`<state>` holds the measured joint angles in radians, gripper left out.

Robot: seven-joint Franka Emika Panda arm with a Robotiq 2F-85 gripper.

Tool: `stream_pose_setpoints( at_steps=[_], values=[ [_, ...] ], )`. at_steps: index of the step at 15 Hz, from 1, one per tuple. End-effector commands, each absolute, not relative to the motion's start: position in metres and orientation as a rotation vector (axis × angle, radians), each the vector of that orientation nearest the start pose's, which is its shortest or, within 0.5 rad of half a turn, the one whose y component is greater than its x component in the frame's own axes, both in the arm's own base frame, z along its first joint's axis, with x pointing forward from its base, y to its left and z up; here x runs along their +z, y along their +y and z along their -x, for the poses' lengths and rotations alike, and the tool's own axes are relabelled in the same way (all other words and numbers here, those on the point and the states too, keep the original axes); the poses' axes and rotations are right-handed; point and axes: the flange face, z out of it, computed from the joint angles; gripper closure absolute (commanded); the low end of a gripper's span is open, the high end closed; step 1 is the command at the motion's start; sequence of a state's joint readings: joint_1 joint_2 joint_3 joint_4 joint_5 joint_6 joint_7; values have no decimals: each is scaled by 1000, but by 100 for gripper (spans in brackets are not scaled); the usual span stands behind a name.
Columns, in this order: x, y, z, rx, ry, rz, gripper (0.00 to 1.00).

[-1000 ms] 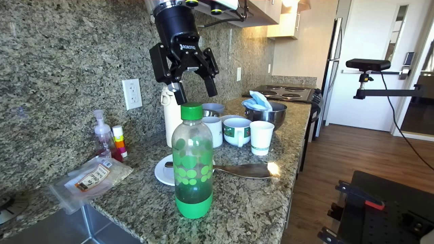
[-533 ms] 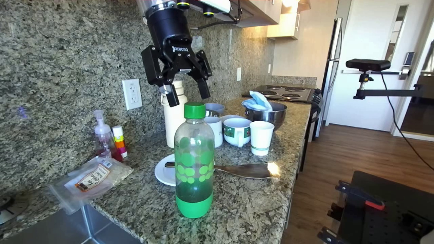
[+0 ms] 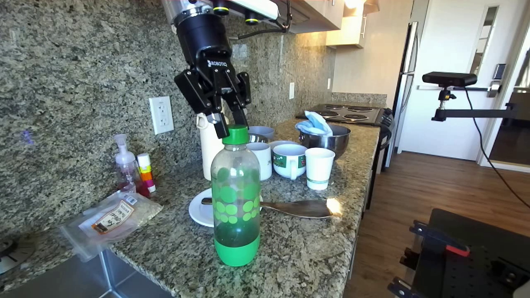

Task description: Move the green bottle to the right of the silver dish

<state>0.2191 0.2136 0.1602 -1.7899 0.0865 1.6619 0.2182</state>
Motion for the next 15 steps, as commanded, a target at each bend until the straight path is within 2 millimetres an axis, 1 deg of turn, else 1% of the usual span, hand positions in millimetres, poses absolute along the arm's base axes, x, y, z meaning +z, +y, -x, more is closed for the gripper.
stream_pose_setpoints(
  at_steps=[1,5,10,15],
  values=[
    [413,220,-538,566,-247,3077,79],
    [416,216,-538,559,-242,3074,79],
    [441,197,-537,515,-167,3073,79],
    [455,186,-528,526,-109,3066,79]
  ],
)
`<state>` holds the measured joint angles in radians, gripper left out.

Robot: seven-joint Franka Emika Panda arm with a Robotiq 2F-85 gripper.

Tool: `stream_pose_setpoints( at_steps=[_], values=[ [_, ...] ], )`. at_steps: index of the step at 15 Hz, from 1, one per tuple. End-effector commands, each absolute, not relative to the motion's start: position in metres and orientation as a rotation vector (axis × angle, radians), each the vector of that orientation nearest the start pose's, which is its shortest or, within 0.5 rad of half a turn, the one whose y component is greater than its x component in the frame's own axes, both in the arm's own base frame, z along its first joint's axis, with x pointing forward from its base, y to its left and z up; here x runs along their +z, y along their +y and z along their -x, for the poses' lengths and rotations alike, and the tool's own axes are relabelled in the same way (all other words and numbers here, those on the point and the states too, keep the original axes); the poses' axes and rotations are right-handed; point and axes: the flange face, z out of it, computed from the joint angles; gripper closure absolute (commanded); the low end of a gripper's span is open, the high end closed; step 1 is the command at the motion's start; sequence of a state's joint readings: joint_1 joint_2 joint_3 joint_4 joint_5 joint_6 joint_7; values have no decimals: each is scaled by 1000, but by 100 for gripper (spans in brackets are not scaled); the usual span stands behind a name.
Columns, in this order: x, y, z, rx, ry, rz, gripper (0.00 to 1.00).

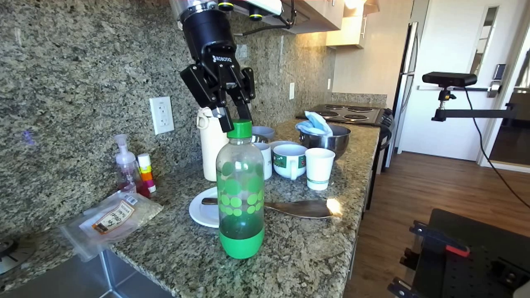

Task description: Move the green bottle to the right of the silver dish

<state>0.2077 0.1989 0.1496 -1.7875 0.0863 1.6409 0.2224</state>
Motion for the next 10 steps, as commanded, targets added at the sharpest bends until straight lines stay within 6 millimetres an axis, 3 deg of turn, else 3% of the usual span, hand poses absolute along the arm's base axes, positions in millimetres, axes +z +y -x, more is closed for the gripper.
stream_pose_setpoints(
  at_steps=[1,6,10],
  values=[
    [456,183,-526,533,-96,3066,79],
    [448,186,-518,568,-130,3059,79],
    [455,176,-509,581,-81,3029,79]
  ],
)
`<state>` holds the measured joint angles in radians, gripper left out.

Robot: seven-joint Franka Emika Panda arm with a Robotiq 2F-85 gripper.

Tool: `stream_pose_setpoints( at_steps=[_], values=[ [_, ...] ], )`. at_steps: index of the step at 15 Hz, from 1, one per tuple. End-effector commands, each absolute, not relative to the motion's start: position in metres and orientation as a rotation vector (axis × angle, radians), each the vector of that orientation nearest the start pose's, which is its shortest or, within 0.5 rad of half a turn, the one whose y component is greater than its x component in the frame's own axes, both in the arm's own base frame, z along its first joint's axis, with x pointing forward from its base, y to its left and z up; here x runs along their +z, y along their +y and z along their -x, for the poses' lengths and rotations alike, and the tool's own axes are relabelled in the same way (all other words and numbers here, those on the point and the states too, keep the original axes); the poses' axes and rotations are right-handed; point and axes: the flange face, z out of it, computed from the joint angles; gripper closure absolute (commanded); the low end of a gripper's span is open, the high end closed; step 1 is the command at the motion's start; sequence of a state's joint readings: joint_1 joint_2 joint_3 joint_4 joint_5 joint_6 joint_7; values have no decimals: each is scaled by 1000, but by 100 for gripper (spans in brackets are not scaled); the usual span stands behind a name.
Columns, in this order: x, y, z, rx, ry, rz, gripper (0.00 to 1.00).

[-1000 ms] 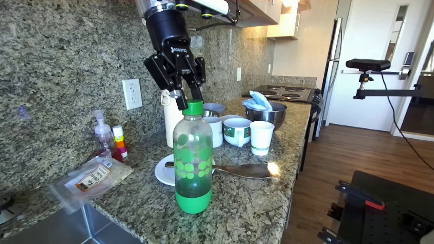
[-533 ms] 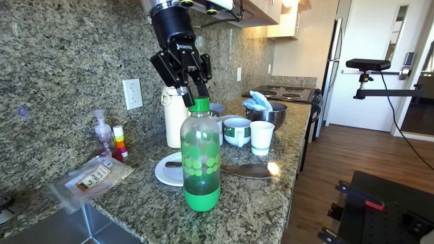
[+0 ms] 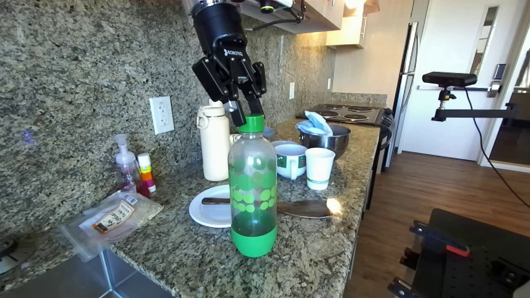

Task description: Move the green bottle to the right of the silver dish

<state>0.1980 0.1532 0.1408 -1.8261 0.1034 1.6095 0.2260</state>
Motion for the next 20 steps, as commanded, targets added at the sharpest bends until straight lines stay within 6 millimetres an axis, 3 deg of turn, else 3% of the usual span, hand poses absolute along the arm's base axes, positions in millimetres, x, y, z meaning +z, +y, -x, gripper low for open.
stream_pose_setpoints(
  at_steps=[1,6,12,20],
  values=[
    [458,172,-506,586,-64,3021,79],
    [475,147,-479,564,67,2960,79],
    [519,92,-458,440,340,2909,79],
    [548,32,-467,312,697,2867,79]
  ],
)
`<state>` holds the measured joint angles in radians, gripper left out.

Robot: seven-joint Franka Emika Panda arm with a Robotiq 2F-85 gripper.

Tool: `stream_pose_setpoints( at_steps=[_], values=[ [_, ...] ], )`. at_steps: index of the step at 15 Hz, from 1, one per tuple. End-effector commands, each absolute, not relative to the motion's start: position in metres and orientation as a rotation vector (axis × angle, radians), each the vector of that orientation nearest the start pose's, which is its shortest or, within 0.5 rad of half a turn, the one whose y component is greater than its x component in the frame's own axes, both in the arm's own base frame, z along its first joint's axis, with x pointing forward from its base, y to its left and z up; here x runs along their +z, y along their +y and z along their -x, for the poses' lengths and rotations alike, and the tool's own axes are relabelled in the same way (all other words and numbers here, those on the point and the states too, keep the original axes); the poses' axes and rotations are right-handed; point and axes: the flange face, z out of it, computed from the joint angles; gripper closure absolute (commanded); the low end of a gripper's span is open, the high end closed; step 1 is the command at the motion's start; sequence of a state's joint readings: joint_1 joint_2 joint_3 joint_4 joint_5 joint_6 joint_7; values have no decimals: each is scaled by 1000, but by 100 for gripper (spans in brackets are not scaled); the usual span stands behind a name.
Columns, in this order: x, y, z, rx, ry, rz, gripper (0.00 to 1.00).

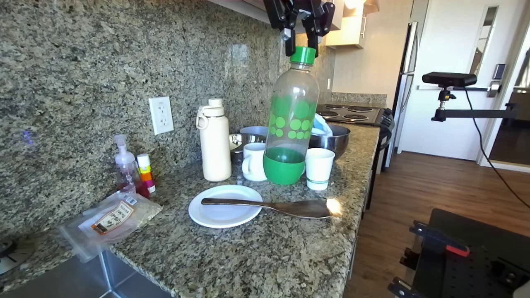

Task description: Move the green bottle to the right of the silver dish

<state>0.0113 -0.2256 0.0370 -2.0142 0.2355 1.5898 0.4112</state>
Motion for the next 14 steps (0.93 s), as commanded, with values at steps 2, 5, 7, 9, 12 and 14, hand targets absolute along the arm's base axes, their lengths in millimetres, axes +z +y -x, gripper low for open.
stream_pose_setpoints(
  at_steps=[2,5,7,9,12,14],
  values=[
    [549,21,-474,280,756,2853,79],
    [547,23,-485,228,728,2862,79],
    [543,19,-479,256,710,2853,54],
    [541,21,-481,254,706,2855,54],
    [540,22,-481,253,703,2857,54],
    [540,22,-483,243,710,2861,79]
  ],
)
